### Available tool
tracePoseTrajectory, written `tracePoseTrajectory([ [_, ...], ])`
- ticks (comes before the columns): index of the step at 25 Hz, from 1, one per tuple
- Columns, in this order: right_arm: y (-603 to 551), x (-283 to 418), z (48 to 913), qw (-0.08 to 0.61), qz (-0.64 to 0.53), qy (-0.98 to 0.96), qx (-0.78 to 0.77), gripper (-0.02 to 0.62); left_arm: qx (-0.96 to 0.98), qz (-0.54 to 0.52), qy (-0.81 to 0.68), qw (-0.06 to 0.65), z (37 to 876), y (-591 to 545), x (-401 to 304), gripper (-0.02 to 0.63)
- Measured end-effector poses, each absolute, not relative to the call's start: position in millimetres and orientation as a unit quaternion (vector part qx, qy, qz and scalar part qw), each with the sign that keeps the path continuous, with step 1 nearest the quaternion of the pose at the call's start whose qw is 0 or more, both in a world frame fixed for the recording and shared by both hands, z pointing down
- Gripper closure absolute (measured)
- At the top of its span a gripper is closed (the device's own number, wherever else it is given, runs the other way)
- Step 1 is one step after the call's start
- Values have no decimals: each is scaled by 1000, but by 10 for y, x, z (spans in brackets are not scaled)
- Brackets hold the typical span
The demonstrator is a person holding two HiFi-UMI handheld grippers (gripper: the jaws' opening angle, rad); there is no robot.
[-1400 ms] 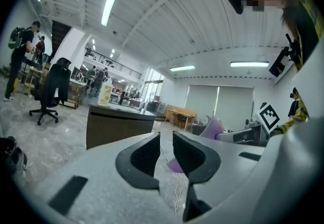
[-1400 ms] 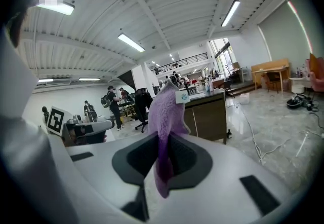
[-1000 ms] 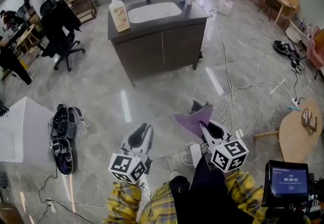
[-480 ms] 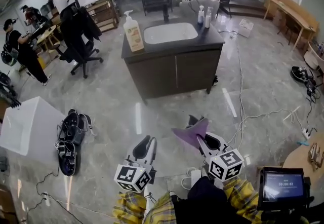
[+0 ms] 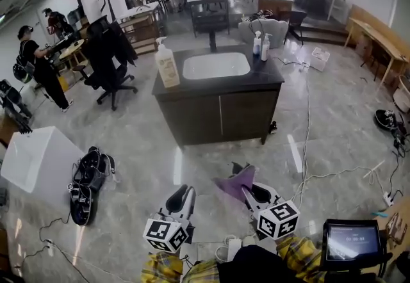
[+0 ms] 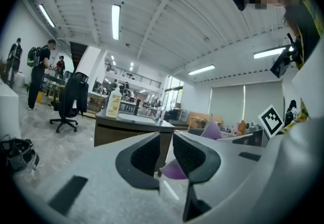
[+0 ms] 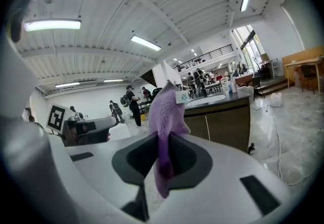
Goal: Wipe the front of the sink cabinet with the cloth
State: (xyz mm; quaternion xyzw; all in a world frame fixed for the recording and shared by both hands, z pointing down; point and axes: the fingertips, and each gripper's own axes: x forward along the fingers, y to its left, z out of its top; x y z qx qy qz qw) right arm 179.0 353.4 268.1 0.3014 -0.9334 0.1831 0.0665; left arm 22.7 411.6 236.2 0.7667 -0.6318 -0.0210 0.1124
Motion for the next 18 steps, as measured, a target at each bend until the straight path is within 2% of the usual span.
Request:
tracePoseTrajectory([
  [9, 3288, 1956, 2560, 57, 177, -948, 256, 555, 754, -30, -648, 104, 2270, 3842, 655, 534],
  [18, 3040, 1774, 2774, 75, 197, -945, 250, 555, 750, -18, -650, 117, 2380, 3586, 487, 534],
])
